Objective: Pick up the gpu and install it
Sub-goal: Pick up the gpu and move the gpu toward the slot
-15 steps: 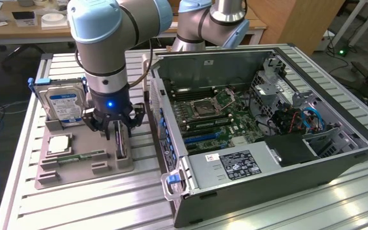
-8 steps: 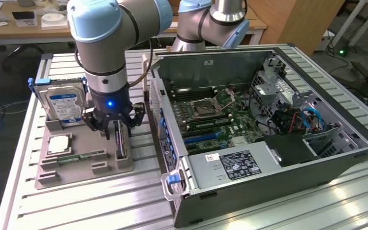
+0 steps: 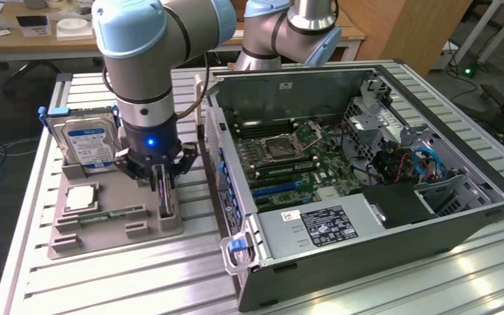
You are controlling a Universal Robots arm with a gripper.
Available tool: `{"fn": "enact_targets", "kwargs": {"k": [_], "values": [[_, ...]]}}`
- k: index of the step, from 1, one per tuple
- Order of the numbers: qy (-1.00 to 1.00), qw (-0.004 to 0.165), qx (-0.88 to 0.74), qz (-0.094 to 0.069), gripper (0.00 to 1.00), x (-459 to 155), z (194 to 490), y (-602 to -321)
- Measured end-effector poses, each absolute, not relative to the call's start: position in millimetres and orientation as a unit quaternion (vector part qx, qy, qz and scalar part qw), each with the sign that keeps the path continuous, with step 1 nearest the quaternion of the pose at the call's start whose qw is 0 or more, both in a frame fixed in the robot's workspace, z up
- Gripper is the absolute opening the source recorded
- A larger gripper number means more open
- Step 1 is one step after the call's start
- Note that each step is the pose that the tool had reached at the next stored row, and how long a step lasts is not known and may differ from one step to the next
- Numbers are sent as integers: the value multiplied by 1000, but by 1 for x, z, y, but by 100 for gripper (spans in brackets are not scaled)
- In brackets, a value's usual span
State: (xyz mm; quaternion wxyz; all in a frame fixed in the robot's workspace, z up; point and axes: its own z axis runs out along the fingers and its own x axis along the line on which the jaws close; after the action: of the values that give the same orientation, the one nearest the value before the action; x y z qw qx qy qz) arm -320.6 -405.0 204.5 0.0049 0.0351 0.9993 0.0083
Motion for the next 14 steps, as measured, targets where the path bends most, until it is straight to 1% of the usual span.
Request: {"fn": "enact_targets", "kwargs": {"k": [1,2,14], "values": [[999,5,35,8,45,-321,205,-405],[999,5,35,8,39,-321,204,-405],[999,5,35,8,39,-321,205,-405]]}}
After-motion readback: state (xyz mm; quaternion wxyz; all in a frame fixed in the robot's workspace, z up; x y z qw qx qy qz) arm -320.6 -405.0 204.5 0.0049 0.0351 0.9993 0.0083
